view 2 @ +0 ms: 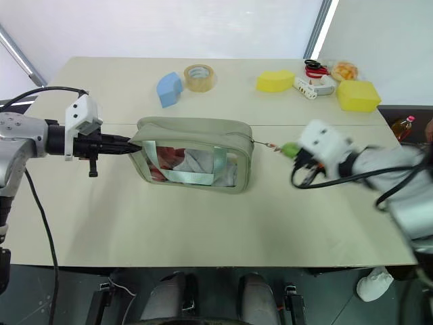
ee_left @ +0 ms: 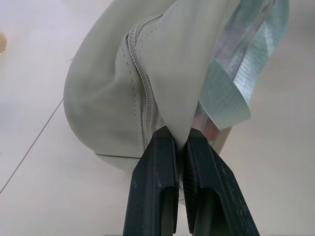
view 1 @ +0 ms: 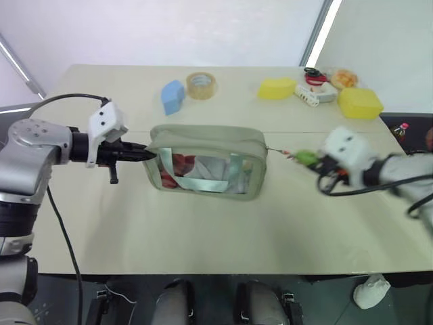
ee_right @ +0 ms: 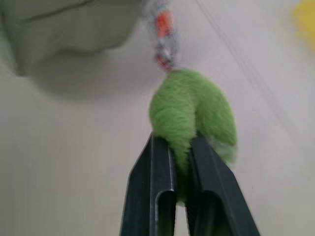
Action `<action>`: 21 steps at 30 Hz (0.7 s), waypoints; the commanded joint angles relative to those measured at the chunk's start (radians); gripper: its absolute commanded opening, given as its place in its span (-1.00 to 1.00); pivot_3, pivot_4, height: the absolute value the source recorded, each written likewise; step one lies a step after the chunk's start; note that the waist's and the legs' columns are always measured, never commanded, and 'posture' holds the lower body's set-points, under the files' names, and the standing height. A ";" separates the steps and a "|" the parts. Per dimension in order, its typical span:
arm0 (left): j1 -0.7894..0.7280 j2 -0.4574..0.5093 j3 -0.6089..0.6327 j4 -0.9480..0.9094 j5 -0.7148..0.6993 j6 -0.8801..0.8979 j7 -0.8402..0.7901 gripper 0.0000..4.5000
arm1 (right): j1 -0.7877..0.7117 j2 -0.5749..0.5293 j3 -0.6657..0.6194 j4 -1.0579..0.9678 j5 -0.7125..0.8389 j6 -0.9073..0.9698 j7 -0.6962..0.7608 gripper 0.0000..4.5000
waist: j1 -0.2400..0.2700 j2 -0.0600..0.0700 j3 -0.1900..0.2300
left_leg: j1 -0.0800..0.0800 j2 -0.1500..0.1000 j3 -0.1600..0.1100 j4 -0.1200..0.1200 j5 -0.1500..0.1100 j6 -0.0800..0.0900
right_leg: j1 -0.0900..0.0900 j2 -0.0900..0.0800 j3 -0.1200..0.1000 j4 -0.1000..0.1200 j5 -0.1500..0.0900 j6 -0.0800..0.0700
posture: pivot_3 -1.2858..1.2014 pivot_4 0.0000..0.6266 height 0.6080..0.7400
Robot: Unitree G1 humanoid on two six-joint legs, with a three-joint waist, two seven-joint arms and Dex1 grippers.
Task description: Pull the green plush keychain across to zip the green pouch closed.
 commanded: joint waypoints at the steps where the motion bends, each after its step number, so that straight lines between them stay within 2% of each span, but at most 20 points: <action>1: -0.018 -0.008 -0.030 0.009 0.020 0.002 0.000 -1.00 | -0.025 0.142 0.117 0.082 -0.093 -0.073 -0.114 -0.97 | 0.000 0.000 0.000 | 0.000 0.000 -0.001 0.000 0.000 0.000 | 0.000 0.000 0.000 0.000 0.000 0.000 | 0.03 -0.52 1.00; 4: -0.024 -0.010 -0.035 0.008 0.022 0.000 -0.003 -1.00 | -0.028 0.210 0.186 0.150 -0.139 -0.125 -0.126 -0.97 | 0.004 0.000 0.000 | -0.001 -0.001 -0.001 0.000 0.000 0.000 | 0.001 0.000 0.000 0.000 0.000 0.000 | 0.03 -0.52 1.00; 6: -0.023 -0.009 -0.037 0.008 0.023 -0.004 -0.003 -1.00 | -0.018 0.179 0.234 0.174 -0.187 -0.173 -0.098 -0.97 | 0.002 0.000 0.000 | -0.001 -0.001 -0.001 0.000 0.000 0.000 | 0.001 0.000 0.000 0.000 0.000 0.000 | 0.03 -0.52 1.00; 9: -0.019 -0.012 -0.038 0.003 0.024 -0.003 0.002 -1.00 | 0.003 0.074 0.310 0.222 -0.300 -0.291 -0.042 -0.97 | 0.002 0.000 -0.001 | 0.001 0.000 -0.001 0.000 0.000 0.000 | 0.002 0.000 0.000 0.000 0.000 0.000 | 0.03 -0.52 1.00; 11: -0.014 -0.019 -0.035 -0.001 0.026 -0.010 0.011 -1.00 | 0.000 0.058 0.276 0.237 -0.297 -0.316 -0.026 -0.97 | 0.003 0.000 -0.001 | 0.001 -0.001 -0.002 0.000 0.000 0.000 | 0.003 0.000 0.000 -0.001 0.000 0.000 | 0.03 -0.52 1.00; 15: -0.035 -0.051 -0.010 0.035 0.037 -0.033 0.065 -0.31 | -0.063 0.067 0.074 0.197 -0.147 -0.232 0.043 -0.32 | 0.010 0.000 0.000 | 0.004 -0.001 -0.003 0.000 0.000 0.000 | 0.009 0.000 -0.001 -0.005 0.000 0.000 | 0.03 -0.52 1.00; 21: -0.105 -0.003 0.057 0.114 -0.019 0.021 0.016 1.00 | -0.169 -0.056 -0.224 0.139 0.111 -0.040 0.218 0.99 | 0.022 0.001 0.001 | 0.003 0.000 -0.002 -0.001 0.000 0.000 | 0.007 0.000 -0.002 -0.007 0.000 0.000 | 0.03 -0.52 1.00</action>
